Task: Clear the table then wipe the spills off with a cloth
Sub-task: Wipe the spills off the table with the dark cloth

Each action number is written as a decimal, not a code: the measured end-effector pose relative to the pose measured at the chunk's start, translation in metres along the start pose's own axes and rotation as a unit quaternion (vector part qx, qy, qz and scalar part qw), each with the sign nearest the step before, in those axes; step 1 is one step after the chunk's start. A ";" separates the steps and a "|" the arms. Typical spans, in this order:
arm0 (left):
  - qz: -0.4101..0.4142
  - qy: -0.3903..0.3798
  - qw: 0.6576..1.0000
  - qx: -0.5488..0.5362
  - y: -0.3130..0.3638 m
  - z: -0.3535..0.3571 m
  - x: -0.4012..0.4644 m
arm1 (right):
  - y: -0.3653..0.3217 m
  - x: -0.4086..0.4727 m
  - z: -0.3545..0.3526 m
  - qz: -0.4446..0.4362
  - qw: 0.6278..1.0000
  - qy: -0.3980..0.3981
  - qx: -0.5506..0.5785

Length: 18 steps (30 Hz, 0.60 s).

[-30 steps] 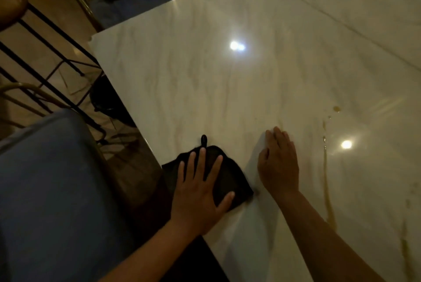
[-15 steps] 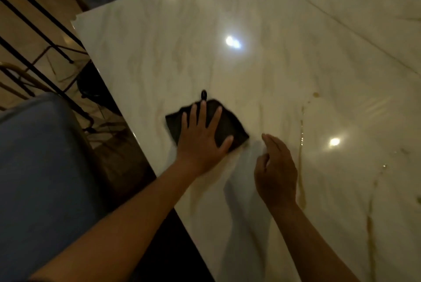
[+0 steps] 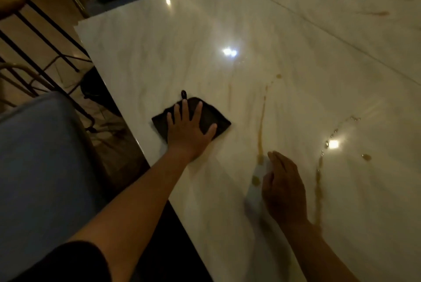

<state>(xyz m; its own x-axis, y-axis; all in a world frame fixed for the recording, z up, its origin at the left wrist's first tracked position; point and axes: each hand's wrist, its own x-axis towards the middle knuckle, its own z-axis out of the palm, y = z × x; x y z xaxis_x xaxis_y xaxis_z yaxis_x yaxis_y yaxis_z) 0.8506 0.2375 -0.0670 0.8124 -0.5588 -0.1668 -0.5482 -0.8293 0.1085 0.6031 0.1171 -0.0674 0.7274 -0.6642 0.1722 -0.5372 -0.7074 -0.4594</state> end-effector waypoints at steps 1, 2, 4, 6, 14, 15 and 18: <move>-0.008 0.003 1.000 -0.002 0.004 0.001 -0.002 | 0.001 -0.004 0.000 -0.001 1.000 -0.005 0.013; -0.004 0.007 1.000 -0.004 0.008 0.004 -0.011 | 0.001 -0.007 -0.001 0.000 1.000 -0.003 0.028; 0.030 0.021 0.999 -0.009 0.016 0.013 -0.048 | 0.001 -0.008 -0.004 0.011 0.998 0.009 0.055; 0.068 0.033 0.997 -0.024 0.026 0.022 -0.099 | 0.002 -0.001 -0.010 0.038 0.996 0.011 0.074; 0.104 0.024 0.994 -0.002 0.034 0.027 -0.123 | 0.008 0.012 -0.020 0.057 0.995 -0.011 0.084; 0.078 0.021 0.997 -0.006 0.036 0.024 -0.104 | 0.009 0.011 -0.020 0.058 0.994 -0.008 0.087; 0.014 0.025 1.000 -0.001 0.052 0.025 -0.079 | 0.006 0.018 -0.026 0.083 0.989 -0.011 0.119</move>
<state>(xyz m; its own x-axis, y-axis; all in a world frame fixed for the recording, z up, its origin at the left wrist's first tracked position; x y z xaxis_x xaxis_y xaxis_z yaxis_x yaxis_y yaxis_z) 0.7528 0.2386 -0.0724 0.8062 -0.5805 -0.1143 -0.5696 -0.8138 0.1149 0.6014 0.0945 -0.0443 0.6486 -0.7589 0.0589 -0.5361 -0.5104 -0.6724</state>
